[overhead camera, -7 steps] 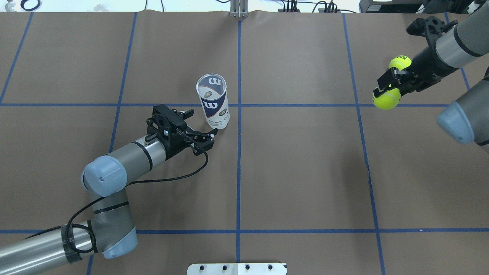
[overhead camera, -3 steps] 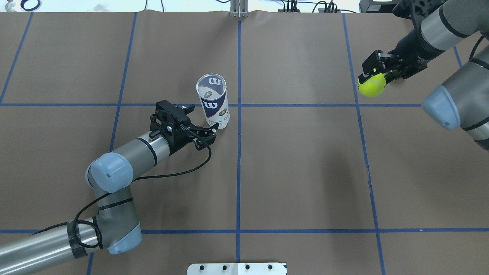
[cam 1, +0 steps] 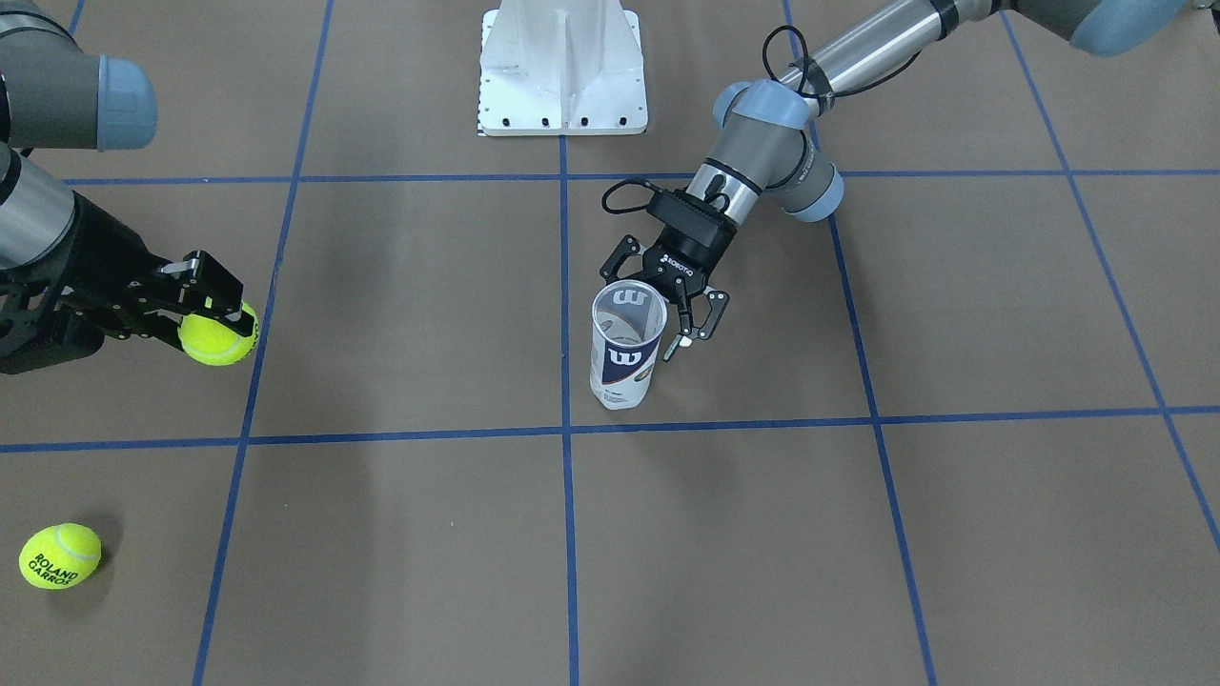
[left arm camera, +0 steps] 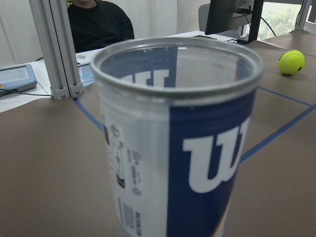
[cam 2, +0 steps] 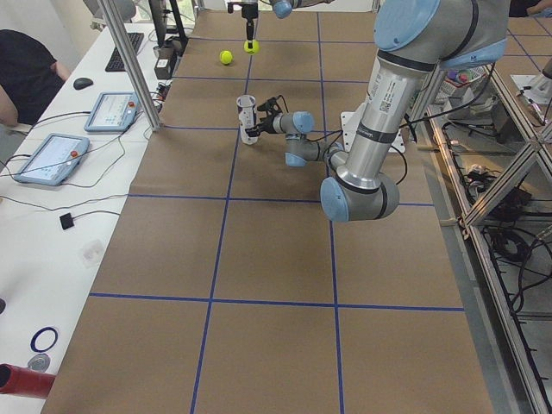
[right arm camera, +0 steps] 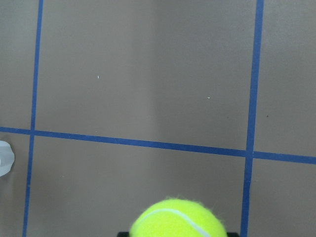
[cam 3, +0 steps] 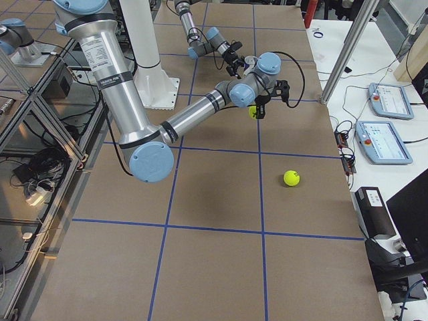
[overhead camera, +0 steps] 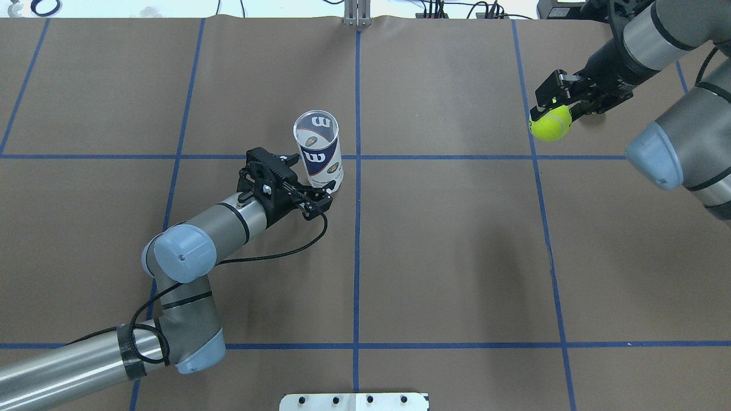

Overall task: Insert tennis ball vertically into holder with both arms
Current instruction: 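Carry the ball with the right gripper above the can's open top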

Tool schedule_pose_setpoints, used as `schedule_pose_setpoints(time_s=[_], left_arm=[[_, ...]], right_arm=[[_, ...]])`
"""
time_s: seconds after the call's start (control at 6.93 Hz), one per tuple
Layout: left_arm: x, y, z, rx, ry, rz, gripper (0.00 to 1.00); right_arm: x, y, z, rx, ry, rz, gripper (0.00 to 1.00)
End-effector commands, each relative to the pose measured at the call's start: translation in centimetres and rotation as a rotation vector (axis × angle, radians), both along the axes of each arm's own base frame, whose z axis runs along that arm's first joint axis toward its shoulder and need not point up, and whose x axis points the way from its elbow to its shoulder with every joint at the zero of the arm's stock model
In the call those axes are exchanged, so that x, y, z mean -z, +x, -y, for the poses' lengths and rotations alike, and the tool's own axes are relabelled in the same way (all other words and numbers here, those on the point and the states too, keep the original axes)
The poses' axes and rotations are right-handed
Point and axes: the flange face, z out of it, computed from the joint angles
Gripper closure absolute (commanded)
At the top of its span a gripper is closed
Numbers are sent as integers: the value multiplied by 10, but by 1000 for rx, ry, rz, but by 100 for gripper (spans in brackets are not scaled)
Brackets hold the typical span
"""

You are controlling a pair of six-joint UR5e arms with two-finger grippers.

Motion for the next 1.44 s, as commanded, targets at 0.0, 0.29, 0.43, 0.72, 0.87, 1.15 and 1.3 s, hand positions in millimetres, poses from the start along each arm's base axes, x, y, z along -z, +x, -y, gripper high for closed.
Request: schedule_pose_setpoints(time_s=[0.0,0.29,0.43,0.72,0.87,1.15,1.3], left_arm=[[0,0,4,6,-1,2,1],[0,0,5,8,-1,2,1],[-4,3,5,6,-4,9,1],[-1,15,12,6,-7,15,1],[2,17,12,6,-5,12,1],[2,18,12,6,-6,13,1],[5,18,12,6,-4,9,1]], right_arm=[[6,-1,2,0,7,4,100],[14,-3,0,9,16,15,100],[29,-9,4,16,33,26,100],[56,-19,7,8,16,37,100],[63,-23,5,10,15,43,100],[88,-30,5,-3,6,67,100],[108,-40,2,-8,-11,86,100]])
